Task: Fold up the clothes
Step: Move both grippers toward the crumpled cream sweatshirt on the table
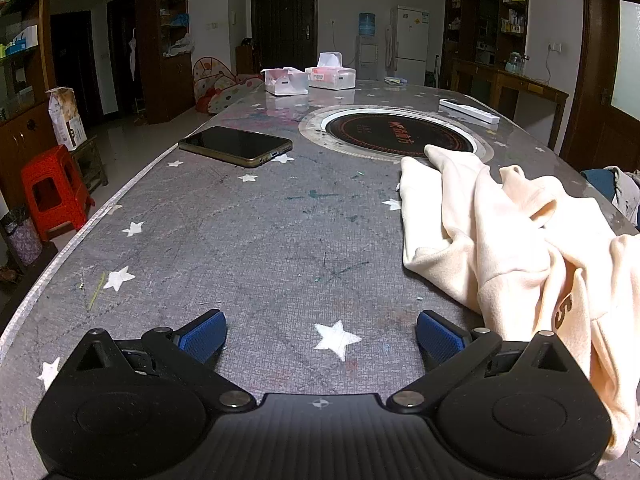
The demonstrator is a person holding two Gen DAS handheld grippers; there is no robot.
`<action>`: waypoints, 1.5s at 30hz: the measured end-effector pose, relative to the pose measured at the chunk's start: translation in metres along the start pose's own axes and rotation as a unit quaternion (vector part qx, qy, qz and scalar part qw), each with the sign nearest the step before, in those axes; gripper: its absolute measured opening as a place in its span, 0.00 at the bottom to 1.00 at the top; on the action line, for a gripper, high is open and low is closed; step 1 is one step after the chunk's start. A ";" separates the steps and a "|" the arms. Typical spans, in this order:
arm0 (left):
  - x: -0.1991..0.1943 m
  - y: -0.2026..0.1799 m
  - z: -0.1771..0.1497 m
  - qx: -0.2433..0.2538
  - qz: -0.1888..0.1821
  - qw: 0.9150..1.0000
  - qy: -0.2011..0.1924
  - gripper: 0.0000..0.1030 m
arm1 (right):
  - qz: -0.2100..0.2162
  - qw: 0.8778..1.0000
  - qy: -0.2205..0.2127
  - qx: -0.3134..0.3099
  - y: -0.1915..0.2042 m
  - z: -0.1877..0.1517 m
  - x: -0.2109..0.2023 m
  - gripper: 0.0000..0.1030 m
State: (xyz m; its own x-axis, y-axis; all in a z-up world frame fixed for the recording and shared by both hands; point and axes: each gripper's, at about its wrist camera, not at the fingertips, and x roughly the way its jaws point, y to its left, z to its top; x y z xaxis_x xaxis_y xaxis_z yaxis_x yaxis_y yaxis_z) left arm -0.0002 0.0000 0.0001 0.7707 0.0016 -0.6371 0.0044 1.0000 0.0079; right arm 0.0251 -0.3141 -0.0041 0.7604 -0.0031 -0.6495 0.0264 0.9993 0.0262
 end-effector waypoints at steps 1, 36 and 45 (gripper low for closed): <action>0.000 0.000 0.000 0.000 0.001 1.000 0.001 1.00 | 0.001 1.000 0.000 0.000 0.000 0.000 0.000 1.00; -0.050 -0.017 -0.006 -0.006 -0.003 1.000 0.014 1.00 | 0.045 0.999 -0.027 -0.014 0.011 -0.039 -0.086 1.00; -0.053 -0.026 -0.004 0.002 -0.012 1.000 0.010 1.00 | 0.058 0.998 -0.035 -0.006 0.020 -0.038 -0.095 1.00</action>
State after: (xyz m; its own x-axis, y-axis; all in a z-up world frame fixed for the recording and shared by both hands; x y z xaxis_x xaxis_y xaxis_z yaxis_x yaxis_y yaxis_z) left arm -0.0439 -0.0257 0.0309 0.7578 -0.0220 -0.6522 0.0257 0.9997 -0.0039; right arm -0.0708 -0.2929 0.0294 0.8016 0.1101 -0.5877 -0.0718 0.9935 0.0881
